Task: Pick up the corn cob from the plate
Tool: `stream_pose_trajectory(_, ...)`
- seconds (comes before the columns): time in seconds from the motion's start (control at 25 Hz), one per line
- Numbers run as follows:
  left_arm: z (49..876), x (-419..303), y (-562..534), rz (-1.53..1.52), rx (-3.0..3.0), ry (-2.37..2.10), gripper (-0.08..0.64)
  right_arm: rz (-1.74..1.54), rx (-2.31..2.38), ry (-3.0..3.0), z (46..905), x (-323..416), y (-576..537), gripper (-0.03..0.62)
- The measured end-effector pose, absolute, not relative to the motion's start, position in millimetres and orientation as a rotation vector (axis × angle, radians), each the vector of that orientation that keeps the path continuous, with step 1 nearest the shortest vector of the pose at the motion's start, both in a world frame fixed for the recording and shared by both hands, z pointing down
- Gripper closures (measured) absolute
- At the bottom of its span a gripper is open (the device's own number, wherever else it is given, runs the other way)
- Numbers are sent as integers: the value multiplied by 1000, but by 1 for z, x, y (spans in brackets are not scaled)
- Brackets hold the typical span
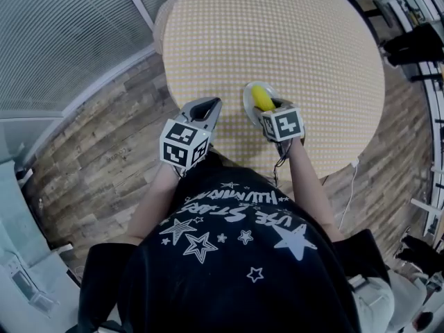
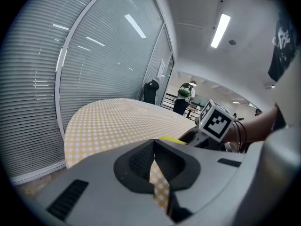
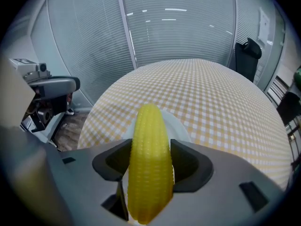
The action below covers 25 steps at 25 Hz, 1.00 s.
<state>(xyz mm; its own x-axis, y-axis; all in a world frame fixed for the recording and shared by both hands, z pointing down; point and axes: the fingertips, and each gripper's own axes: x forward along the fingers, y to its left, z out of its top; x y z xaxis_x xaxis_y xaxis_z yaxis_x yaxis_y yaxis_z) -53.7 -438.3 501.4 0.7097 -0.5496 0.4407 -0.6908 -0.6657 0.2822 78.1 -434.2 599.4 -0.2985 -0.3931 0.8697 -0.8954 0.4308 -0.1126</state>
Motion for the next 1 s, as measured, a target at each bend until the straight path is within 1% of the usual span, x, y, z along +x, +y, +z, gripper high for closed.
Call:
stream_pose_trajectory(0.36,482,-50,-421,422,2497,-1037,552,815,1295,-2256,518,87,-438,333)
stream_pose_trajectory(0.64,465,-36,-384,404,2523,-1070,552,794,1333,-2517,458,99,-409,333)
stream_pose_trajectory(1.0,451,-14,-323,376,2521,-1117,552,758,1306,-2640,428,123,-339,333)
